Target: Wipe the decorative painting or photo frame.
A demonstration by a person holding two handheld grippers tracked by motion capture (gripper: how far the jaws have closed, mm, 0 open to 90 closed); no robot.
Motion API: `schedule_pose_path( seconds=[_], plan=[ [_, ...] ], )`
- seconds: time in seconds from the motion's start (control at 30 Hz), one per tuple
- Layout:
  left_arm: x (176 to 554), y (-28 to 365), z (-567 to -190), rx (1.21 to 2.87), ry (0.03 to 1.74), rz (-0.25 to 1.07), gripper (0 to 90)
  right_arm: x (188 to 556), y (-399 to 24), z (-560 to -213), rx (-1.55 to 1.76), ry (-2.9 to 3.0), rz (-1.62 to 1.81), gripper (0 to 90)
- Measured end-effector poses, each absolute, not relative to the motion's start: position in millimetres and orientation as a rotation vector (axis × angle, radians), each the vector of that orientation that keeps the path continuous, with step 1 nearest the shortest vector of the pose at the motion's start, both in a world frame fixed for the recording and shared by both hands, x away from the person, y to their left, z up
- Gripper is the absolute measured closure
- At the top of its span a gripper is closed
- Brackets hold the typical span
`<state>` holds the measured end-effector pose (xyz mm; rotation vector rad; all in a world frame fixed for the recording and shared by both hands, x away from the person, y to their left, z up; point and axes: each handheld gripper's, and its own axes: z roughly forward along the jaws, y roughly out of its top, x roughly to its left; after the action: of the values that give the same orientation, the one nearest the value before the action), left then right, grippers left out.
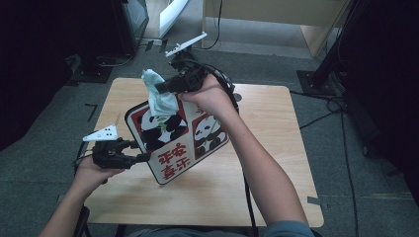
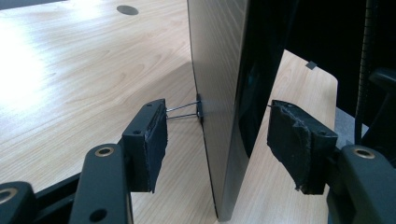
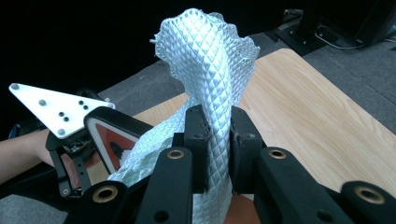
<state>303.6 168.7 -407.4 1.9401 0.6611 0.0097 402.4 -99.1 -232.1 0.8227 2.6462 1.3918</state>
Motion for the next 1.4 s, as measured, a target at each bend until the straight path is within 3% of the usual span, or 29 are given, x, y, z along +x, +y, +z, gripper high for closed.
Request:
schedule_pose_path(
  seconds=[1.4],
  plan=[
    [306.5,164.6,-407.2,1.944,0.642,0.006,38.3,434.2,-153.5,-229.9,0.988,2.540,1.313,80.4]
  ],
)
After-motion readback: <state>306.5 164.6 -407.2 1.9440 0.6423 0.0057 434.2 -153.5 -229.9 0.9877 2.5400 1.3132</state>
